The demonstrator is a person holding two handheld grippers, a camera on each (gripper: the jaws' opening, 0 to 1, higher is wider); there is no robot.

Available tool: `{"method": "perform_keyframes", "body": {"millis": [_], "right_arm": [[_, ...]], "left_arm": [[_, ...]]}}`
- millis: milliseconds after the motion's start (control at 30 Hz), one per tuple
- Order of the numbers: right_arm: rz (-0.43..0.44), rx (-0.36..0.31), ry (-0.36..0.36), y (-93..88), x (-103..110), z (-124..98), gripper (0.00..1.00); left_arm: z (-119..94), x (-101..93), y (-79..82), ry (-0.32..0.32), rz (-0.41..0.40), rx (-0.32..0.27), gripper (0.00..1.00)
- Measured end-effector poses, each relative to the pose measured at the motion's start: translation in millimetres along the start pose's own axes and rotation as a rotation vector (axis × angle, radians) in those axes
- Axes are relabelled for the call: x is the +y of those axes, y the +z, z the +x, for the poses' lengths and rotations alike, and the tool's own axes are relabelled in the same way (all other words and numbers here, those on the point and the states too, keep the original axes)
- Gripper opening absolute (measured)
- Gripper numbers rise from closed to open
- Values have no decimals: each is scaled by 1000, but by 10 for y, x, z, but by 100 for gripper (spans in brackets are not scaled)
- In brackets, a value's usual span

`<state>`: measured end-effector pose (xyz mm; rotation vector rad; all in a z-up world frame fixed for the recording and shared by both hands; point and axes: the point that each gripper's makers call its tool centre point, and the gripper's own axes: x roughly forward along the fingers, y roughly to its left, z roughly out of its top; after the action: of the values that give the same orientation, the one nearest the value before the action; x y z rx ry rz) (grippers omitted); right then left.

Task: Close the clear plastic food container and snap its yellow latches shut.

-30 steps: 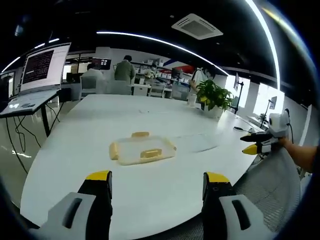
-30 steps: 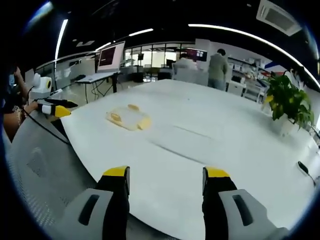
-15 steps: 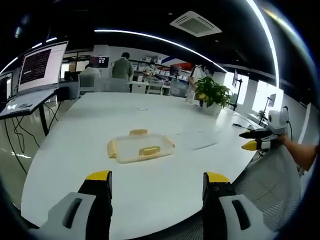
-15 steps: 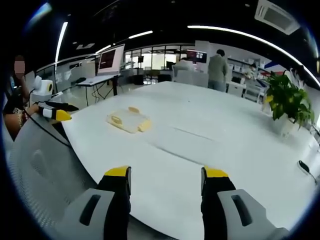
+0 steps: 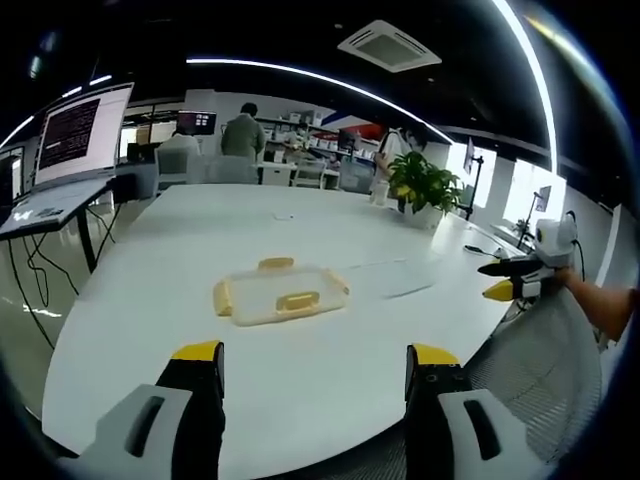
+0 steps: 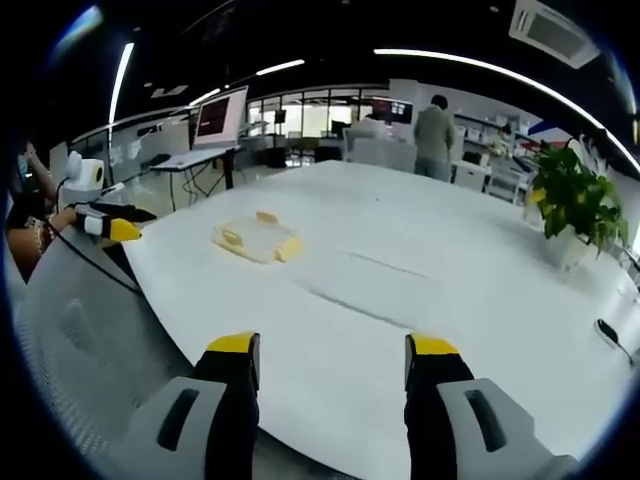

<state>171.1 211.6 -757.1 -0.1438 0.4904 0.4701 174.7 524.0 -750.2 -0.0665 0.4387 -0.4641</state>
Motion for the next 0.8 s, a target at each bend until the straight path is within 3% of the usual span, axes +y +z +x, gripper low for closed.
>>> {"method": "perform_keyframes", "body": {"millis": [433, 567, 667, 800], "right_arm": [[-2, 7, 20, -11, 36, 7, 55], [66, -4, 25, -10, 4, 7, 56], [55, -14, 7, 8, -11, 1, 59], [28, 20, 14, -36, 17, 21, 67]], "left_arm": [[-22, -7, -5, 17, -3, 9, 72], [-15, -17, -21, 13, -5, 25, 74], [3, -44, -77, 1, 33, 68, 82], [10, -59, -46, -24, 24, 48, 95]]}}
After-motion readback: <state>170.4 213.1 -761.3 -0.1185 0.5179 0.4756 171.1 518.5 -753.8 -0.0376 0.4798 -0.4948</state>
